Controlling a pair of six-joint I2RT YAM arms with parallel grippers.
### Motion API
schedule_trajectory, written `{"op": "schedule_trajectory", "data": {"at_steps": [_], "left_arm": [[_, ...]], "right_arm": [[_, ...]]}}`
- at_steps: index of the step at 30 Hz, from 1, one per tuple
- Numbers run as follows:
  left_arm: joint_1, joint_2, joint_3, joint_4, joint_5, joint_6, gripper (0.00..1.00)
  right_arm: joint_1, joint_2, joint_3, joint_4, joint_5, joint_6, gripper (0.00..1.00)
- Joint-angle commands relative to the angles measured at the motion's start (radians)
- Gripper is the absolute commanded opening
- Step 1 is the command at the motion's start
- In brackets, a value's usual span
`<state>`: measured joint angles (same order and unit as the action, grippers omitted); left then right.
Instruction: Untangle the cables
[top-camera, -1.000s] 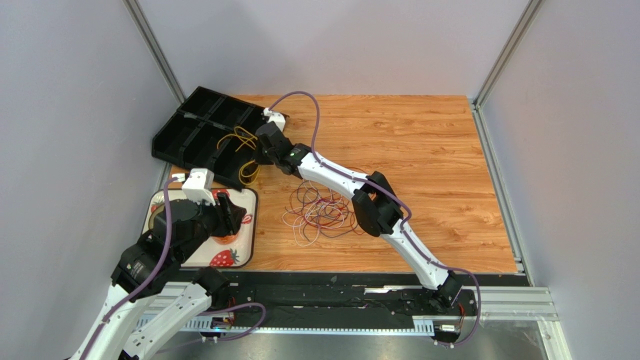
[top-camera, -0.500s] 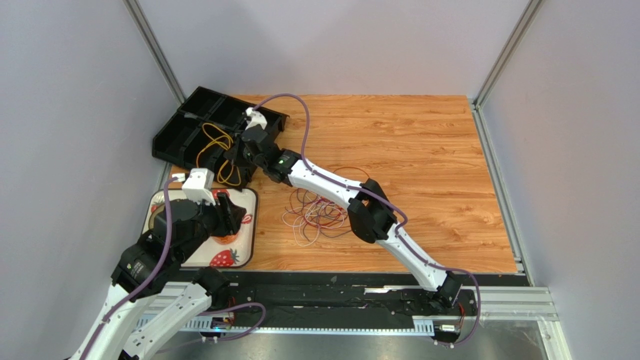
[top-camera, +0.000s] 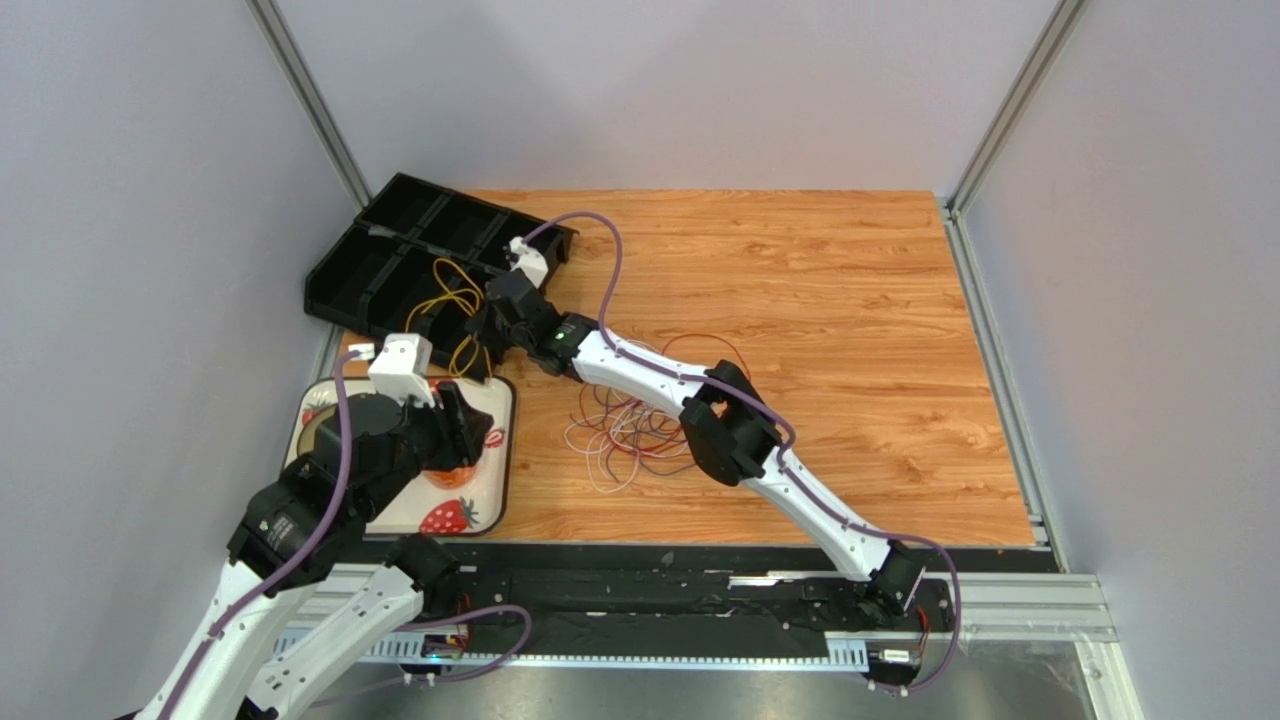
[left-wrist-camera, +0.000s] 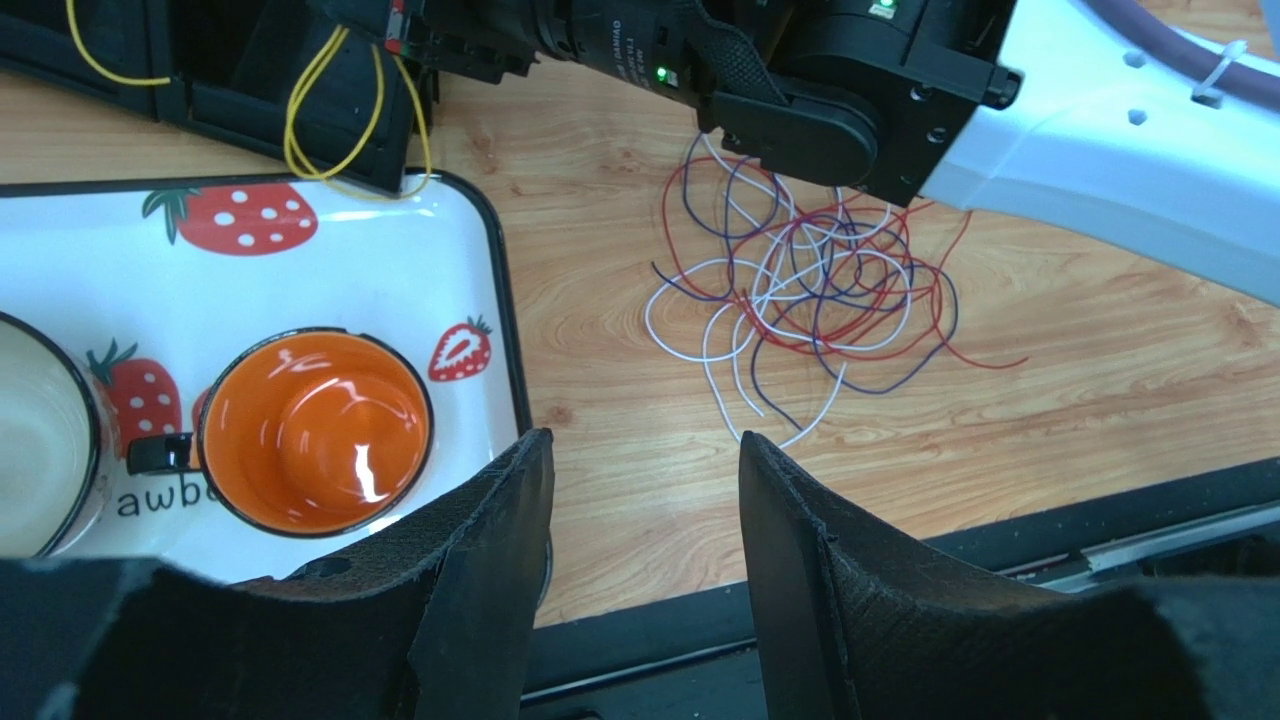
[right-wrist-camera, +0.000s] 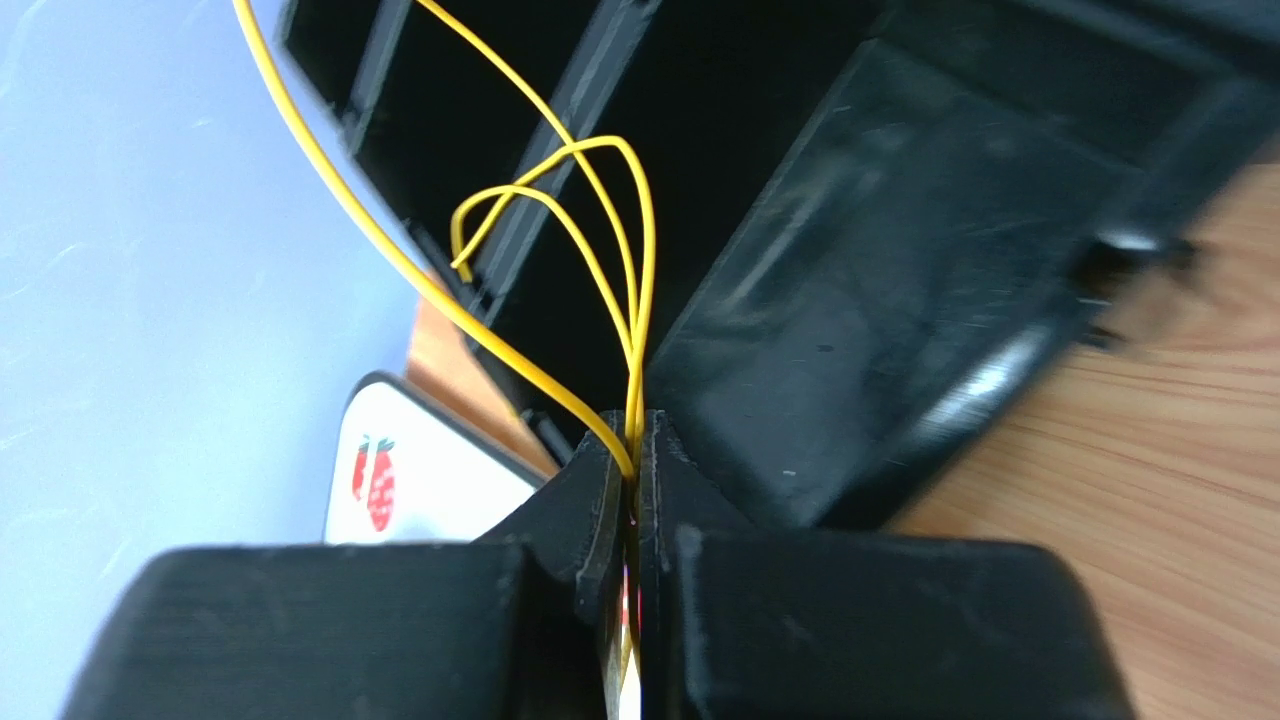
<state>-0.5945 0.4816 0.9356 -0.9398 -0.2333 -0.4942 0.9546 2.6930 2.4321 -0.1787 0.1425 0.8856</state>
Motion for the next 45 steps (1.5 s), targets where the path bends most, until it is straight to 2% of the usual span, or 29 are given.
{"op": "schedule_trajectory", "data": {"at_steps": [1, 6, 10, 13, 17, 24, 35, 40, 45], "left_arm": [[0.004, 0.006, 0.000, 0.007, -0.012, -0.006, 0.57], [0.005, 0.003, 0.000, 0.007, -0.014, -0.009, 0.57], [0.005, -0.001, 0.000, 0.007, -0.014, -0.009, 0.57], [0.004, -0.001, 0.000, 0.007, -0.014, -0.009, 0.57], [0.004, -0.006, 0.000, 0.007, -0.014, -0.010, 0.57], [0.005, -0.011, 0.000, 0.006, -0.015, -0.010, 0.57], [0.005, -0.009, 0.000, 0.004, -0.020, -0.010, 0.57], [0.005, -0.008, 0.000, 0.004, -0.020, -0.010, 0.57], [0.007, -0.008, 0.000, 0.004, -0.020, -0.010, 0.57]], "right_arm": [[-0.045, -0.051, -0.013, -0.237, 0.147, -0.062, 0.00], [-0.120, -0.070, 0.002, -0.453, 0.253, -0.201, 0.00], [-0.186, -0.062, 0.031, -0.539, 0.282, -0.306, 0.00], [-0.211, -0.048, 0.088, -0.614, 0.363, -0.391, 0.00], [-0.270, -0.091, 0.024, -0.639, 0.393, -0.405, 0.00], [-0.295, -0.168, -0.048, -0.481, 0.201, -0.516, 0.00], [-0.269, -0.369, -0.283, -0.142, 0.278, -0.588, 0.00], [-0.269, -0.348, -0.268, -0.056, 0.293, -0.629, 0.00], [-0.284, -0.260, -0.234, 0.013, 0.307, -0.657, 0.00]]}}
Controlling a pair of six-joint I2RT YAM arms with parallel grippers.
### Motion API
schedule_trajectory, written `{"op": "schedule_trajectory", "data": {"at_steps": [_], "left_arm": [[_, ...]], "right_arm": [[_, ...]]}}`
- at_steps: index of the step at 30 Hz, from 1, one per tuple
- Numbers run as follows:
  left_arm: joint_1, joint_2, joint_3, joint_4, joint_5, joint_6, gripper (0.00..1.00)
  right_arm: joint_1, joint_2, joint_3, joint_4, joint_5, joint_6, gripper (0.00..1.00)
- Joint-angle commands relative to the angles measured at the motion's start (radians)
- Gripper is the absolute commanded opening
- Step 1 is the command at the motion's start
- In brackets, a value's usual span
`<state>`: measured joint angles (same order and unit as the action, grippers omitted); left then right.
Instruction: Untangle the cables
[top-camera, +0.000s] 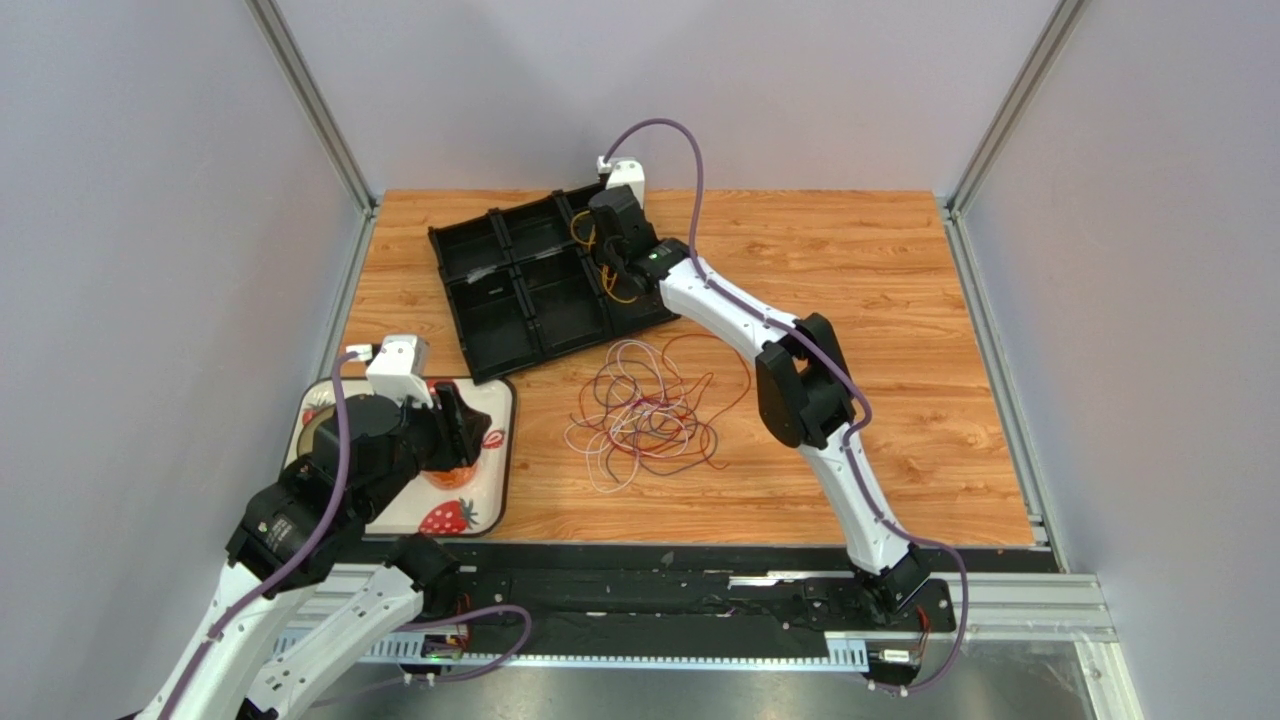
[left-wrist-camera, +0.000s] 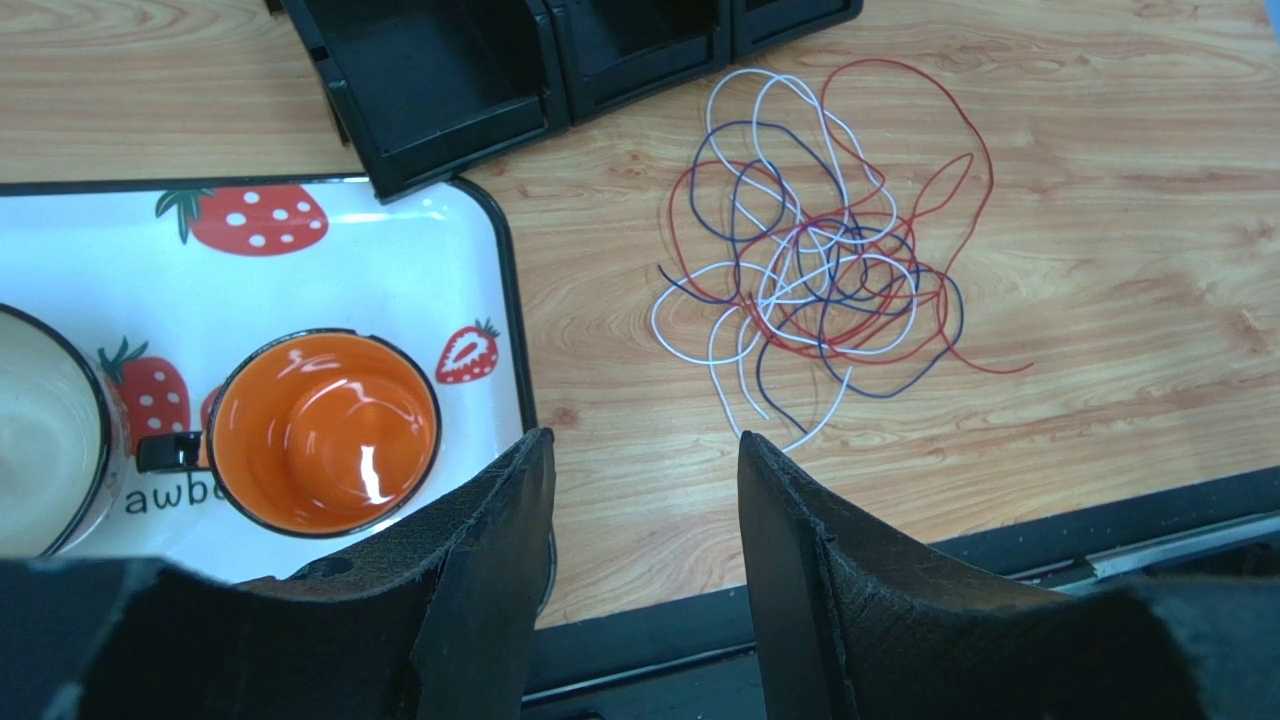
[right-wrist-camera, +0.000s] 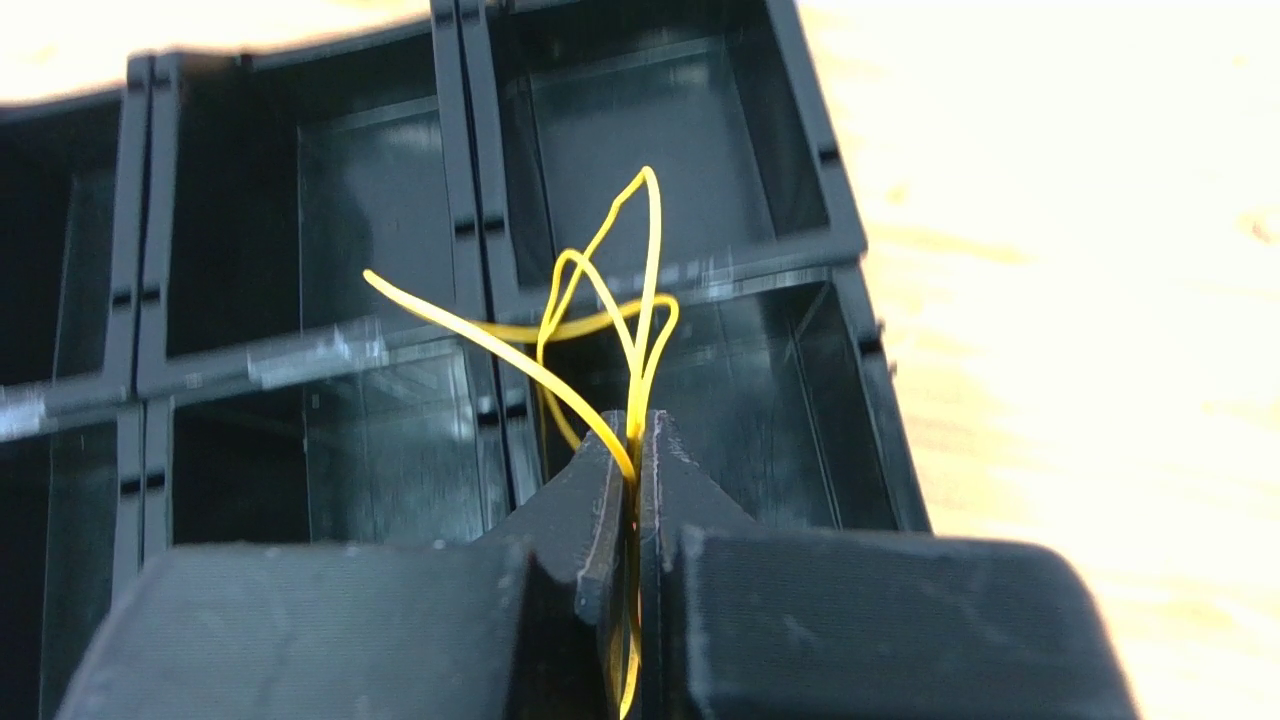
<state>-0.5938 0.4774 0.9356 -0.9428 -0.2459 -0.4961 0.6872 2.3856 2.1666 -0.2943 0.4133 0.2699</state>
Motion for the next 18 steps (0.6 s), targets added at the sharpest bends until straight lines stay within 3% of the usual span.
{"op": "schedule_trajectory", "data": {"at_steps": [1, 10, 18], "left_arm": [[0.005, -0.005, 0.000, 0.007, -0.007, -0.007, 0.57], [0.005, 0.006, 0.000, 0.007, -0.007, -0.006, 0.57], [0.022, 0.004, 0.002, 0.007, -0.004, -0.004, 0.57]], "right_arm": [[-0.023, 0.055, 0.021, 0.145, 0.032, -0.041, 0.00], [-0.092, -0.002, -0.250, 0.454, -0.065, 0.008, 0.00], [-0.094, -0.046, -0.268, 0.298, -0.067, 0.017, 0.00]]}}
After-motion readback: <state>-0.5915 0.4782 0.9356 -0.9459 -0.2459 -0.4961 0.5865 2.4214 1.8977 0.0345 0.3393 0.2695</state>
